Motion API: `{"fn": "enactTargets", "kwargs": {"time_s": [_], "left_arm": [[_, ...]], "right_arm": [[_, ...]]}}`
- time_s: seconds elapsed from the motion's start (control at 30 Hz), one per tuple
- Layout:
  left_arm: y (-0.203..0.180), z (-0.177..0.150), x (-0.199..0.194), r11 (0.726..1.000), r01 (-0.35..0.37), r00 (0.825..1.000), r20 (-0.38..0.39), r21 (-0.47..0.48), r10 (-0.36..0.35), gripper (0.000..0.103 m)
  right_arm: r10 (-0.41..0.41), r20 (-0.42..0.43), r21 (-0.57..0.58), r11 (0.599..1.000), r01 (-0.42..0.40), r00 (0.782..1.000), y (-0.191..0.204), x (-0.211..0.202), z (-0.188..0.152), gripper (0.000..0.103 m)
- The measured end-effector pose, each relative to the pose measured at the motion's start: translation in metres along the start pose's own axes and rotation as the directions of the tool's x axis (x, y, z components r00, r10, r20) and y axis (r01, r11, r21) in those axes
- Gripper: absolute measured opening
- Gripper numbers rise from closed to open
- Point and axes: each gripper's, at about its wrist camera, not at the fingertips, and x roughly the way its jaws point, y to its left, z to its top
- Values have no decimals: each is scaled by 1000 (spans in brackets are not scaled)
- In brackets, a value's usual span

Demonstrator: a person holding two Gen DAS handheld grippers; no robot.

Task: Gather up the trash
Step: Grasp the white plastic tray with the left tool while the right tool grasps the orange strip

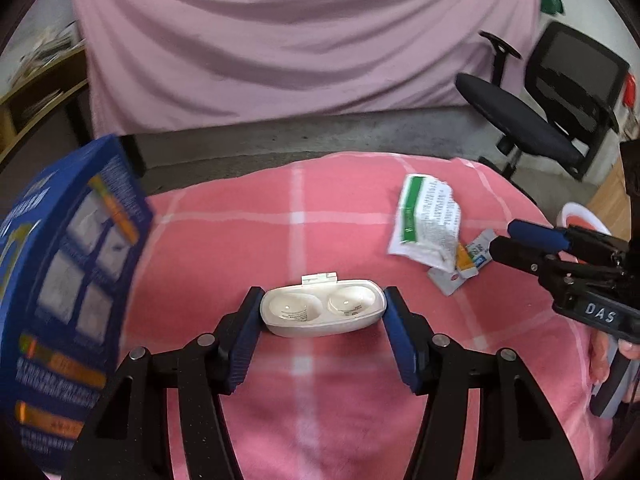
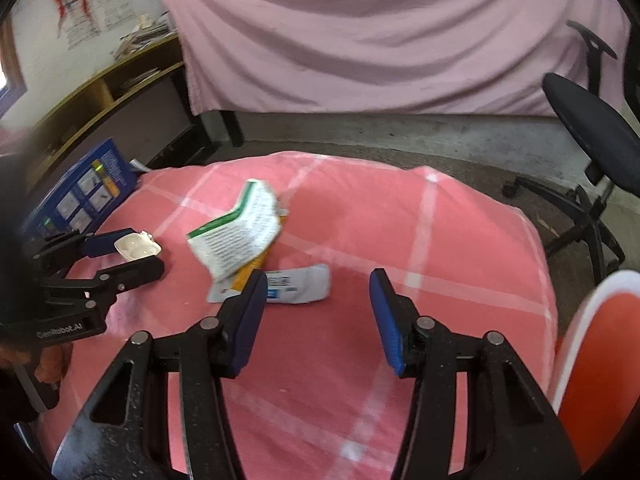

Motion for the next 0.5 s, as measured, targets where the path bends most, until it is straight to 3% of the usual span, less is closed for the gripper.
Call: {"fn": "enactTargets", "kwargs": {"time_s": [0.07, 0.27, 0.5], "left_arm": [[5, -2, -3, 1000, -3, 1000, 2, -23, 3, 54], [8, -1, -7, 999, -7, 1000, 8, -45, 8, 54], [5, -1, -6, 999, -17, 1000, 4, -40, 17, 54]], "right_arm": [[4, -12, -41, 999, -4, 1000, 11, 4, 1, 56], [10, -52, -107, 994, -16, 999, 31, 19, 4, 54], [9, -88, -104, 994, -18, 996, 35, 30, 7, 50]]}}
